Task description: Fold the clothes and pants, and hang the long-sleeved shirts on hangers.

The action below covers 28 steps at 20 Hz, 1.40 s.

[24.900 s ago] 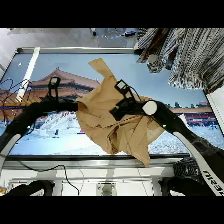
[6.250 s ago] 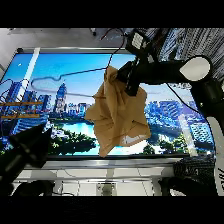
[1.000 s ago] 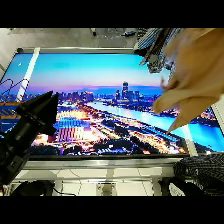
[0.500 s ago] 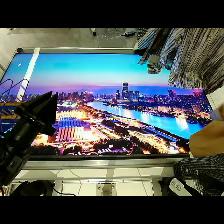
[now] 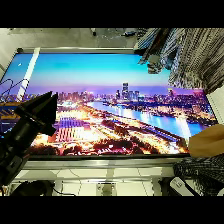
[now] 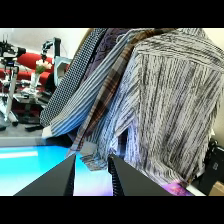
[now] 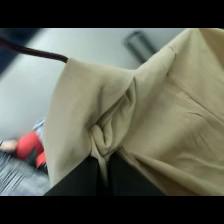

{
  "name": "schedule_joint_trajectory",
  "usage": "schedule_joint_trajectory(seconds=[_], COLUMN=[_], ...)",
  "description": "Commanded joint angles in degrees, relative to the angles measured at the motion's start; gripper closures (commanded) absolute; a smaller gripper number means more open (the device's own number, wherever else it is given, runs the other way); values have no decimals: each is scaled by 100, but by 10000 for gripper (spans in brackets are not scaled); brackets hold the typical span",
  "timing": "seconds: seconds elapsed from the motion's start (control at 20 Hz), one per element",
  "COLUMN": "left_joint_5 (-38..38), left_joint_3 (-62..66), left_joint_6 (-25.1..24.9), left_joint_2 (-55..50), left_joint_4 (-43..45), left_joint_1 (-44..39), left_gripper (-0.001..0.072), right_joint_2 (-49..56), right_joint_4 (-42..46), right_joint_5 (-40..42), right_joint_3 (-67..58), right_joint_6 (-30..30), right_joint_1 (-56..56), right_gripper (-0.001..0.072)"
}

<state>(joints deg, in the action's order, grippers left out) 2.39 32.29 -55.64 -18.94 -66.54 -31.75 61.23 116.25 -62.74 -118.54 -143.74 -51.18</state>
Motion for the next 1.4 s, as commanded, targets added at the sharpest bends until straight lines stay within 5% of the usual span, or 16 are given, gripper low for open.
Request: schedule_joint_trajectory(seconds=[0.0, 0.2, 0.25, 0.35, 0.4, 0.65, 0.9, 1.05, 1.35], left_joint_5=[2, 4, 4, 4, 4, 4, 2, 0, 0], left_joint_3=[-4, -4, -4, -4, -4, -4, -4, -4, -4], left_joint_6=[-2, -2, -2, -2, 0, -2, -7, -4, -4], left_joint_2=[2, 2, 0, 2, 2, 2, 2, 4, 4], left_joint_4=[2, 4, 4, 4, 2, 2, 9, 7, 7], left_joint_1=[7, 7, 7, 7, 7, 7, 7, 7, 7], left_gripper=[450, 451, 451, 451, 450, 450, 450, 450, 449], right_joint_2=[-87, -280, -341, -509, -616, -1250, -1268, -1163, -964], right_joint_4=[107, 55, -83, -737, -1180, -3462, -7499, -7735, -7536], right_joint_5=[-1040, -1126, -1054, -619, -269, 1526, 1425, 848, 232], right_joint_3=[9, 11, 11, 9, 9, 9, 177, 673, 1003], right_joint_6=[-772, -763, -765, -763, -754, -142, 3941, 4765, 4758], right_joint_1=[-634, -1202, -1215, -1215, -1215, -1209, -1008, -542, -396], right_gripper=[678, 675, 596, 110, 28, 20, 20, 20, 20])
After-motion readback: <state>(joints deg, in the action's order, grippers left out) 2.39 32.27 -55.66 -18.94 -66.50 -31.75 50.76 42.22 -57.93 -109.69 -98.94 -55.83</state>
